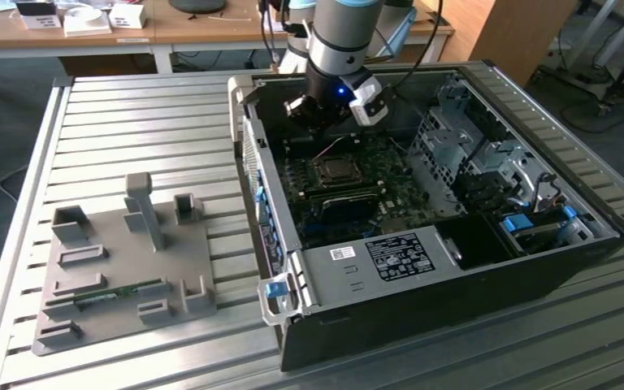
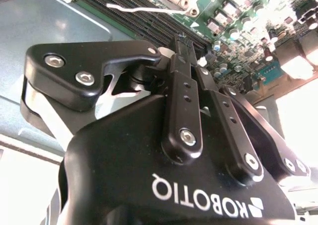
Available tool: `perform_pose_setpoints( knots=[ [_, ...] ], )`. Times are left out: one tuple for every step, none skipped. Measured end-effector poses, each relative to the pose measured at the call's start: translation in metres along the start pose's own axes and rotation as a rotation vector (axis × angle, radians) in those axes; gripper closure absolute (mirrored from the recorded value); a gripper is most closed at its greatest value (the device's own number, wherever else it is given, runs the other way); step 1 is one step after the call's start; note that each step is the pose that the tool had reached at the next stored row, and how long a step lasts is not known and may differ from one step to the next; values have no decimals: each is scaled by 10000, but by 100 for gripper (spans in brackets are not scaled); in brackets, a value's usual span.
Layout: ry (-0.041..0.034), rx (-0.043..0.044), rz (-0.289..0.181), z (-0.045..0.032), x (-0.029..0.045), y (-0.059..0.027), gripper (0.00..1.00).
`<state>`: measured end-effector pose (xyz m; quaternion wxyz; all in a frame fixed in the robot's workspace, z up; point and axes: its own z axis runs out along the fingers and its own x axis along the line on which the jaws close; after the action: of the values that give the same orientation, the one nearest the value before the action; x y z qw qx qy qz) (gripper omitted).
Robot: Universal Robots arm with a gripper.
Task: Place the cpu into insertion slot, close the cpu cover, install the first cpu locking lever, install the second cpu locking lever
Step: 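Install the first cpu locking lever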
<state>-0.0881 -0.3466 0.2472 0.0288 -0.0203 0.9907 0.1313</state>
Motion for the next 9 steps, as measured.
perform_pose_setpoints(
  knots=[
    [-2, -47, 3, 1, 0, 0, 89],
    [-3, -57, 4, 1, 1, 0, 89],
    [-3, -58, 6, 1, 1, 1, 89],
    [-3, -59, 6, 1, 1, 0, 89],
    [-3, -61, 6, 3, 1, -1, 89],
    [-4, -63, 4, 7, 1, -2, 89],
    [-3, -61, 5, 11, 0, -3, 89],
    [-2, -59, 5, 14, -2, -4, 89],
    [-1, -59, 3, 17, -6, -4, 89]
  ],
)
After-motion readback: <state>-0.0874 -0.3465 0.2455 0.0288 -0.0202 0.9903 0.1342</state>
